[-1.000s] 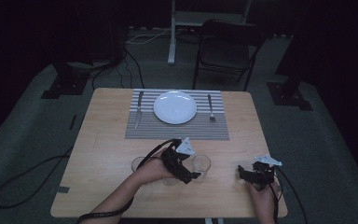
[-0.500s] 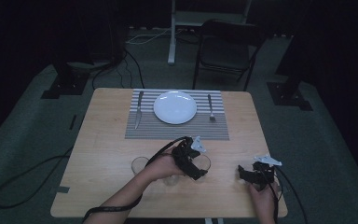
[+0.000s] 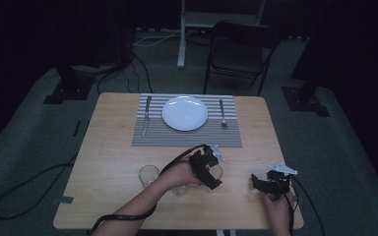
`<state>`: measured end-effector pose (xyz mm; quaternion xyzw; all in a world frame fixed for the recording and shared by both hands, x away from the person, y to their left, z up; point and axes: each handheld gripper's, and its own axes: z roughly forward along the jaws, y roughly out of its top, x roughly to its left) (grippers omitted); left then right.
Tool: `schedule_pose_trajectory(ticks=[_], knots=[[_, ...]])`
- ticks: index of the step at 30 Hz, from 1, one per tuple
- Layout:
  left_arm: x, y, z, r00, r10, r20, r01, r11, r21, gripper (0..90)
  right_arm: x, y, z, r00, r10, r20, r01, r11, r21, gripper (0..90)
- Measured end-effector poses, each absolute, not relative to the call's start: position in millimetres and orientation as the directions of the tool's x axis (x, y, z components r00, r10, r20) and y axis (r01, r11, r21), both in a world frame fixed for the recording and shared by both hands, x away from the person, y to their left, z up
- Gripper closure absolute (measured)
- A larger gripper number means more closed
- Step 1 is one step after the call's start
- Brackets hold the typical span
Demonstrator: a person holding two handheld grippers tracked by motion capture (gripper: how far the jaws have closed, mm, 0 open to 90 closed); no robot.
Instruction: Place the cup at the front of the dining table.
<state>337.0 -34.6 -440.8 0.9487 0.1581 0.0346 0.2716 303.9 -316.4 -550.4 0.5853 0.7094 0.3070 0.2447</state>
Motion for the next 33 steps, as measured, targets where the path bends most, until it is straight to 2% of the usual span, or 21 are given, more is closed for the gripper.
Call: schedule_pose_trajectory(ticks=[3, 11, 24, 33], knots=[[338, -36, -441, 0.947, 0.320, -0.009, 0.280, -0.812, 0.512, 28.3, 304, -316, -550, -0.195, 0.981, 0.012, 0.680, 0.126, 0.722, 12.4], [339, -42, -443, 0.949, 0.314, 0.005, 0.274, -0.835, 0.478, 28.5, 304, -316, -550, -0.195, 0.981, 0.012, 0.680, 0.126, 0.722, 12.4], [344, -41, -438, 0.954, 0.299, 0.011, 0.256, -0.834, 0.488, 29.2, 304, -316, -550, -0.195, 0.981, 0.012, 0.680, 0.127, 0.722, 12.4], [353, -38, -432, 0.942, 0.336, 0.013, 0.286, -0.820, 0.495, 29.1, 304, -316, -550, -0.195, 0.981, 0.012, 0.680, 0.126, 0.723, 12.4]])
